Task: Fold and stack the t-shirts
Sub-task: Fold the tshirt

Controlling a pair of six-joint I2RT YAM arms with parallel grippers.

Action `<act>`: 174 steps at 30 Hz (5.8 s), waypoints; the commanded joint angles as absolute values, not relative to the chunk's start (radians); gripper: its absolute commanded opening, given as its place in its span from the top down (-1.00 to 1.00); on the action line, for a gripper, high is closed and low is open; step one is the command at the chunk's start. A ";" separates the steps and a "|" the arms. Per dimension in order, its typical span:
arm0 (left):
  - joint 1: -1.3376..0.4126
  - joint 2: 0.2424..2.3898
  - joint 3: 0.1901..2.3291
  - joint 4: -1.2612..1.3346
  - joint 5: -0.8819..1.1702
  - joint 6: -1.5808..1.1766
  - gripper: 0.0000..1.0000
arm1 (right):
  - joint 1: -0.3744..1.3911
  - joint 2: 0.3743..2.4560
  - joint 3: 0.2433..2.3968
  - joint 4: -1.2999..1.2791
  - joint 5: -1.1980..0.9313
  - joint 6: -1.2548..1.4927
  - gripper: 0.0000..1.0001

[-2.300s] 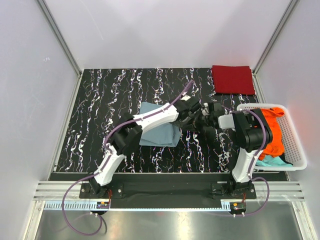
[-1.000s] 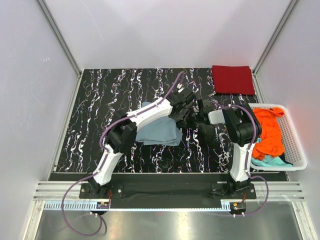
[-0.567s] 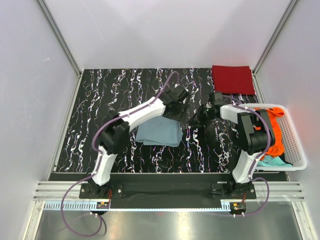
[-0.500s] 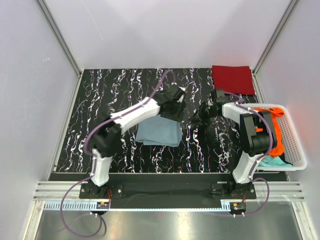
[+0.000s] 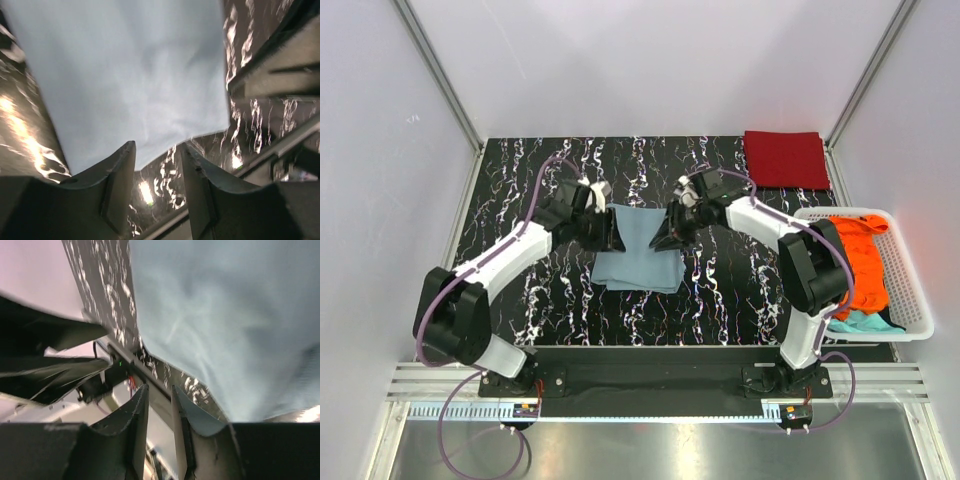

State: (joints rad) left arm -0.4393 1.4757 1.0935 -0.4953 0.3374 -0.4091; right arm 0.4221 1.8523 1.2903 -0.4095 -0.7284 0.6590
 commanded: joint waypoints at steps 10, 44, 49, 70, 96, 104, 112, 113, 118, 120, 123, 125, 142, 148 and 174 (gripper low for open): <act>-0.399 1.594 0.859 -0.225 0.520 -0.422 0.19 | 0.414 1.891 1.117 -0.411 -0.746 0.592 0.45; -0.385 1.588 0.709 -0.253 0.591 -0.341 0.07 | 0.312 2.052 1.266 -0.380 -0.715 0.632 0.51; -0.385 1.566 0.698 -0.267 0.627 -0.357 0.11 | 0.246 2.062 1.235 -0.396 -0.715 0.569 0.50; -0.135 1.526 0.979 -0.451 0.543 -0.388 -0.22 | 0.494 1.715 1.105 -0.453 -0.689 0.729 0.15; -0.159 1.490 0.493 -0.164 0.581 -0.616 0.53 | 0.522 1.302 0.604 -0.356 -0.566 0.867 0.04; -0.519 1.192 0.347 -0.031 0.422 -1.112 0.19 | 0.483 1.299 0.571 -0.328 -0.413 1.029 -0.14; -0.877 1.304 0.575 0.125 0.550 -1.243 -0.54 | 0.328 1.338 0.580 -0.328 -0.521 0.897 -0.22; -0.880 1.289 0.598 0.091 0.552 -1.220 -0.54 | 0.328 1.341 0.586 -0.330 -0.535 0.887 -0.22; -0.824 1.201 0.800 -0.279 0.497 -0.949 -0.50 | 0.328 1.368 0.594 -0.290 -0.549 0.868 -0.22; -0.751 1.180 0.854 -0.357 0.491 -0.890 -0.50 | 0.328 1.381 0.600 -0.275 -0.529 0.867 -0.22; -0.616 1.135 0.854 -0.406 0.505 -0.835 -0.52 | 0.330 1.434 0.623 -0.241 -0.508 0.873 -0.19; -0.546 1.121 0.857 -0.414 0.541 -0.802 -0.53 | 0.328 1.489 0.644 -0.203 -0.500 0.887 -0.09; -0.410 1.305 0.971 -0.416 0.594 -0.587 -0.25 | 0.276 2.005 1.380 -0.492 -0.453 0.551 0.15; -0.410 1.407 0.937 -0.240 0.667 -0.632 -0.24 | 0.279 1.912 1.390 -0.624 -0.478 0.538 -0.13; -0.226 1.531 0.693 -0.215 0.592 -0.511 -0.09 | 0.416 1.775 0.910 -0.198 -0.739 0.795 0.43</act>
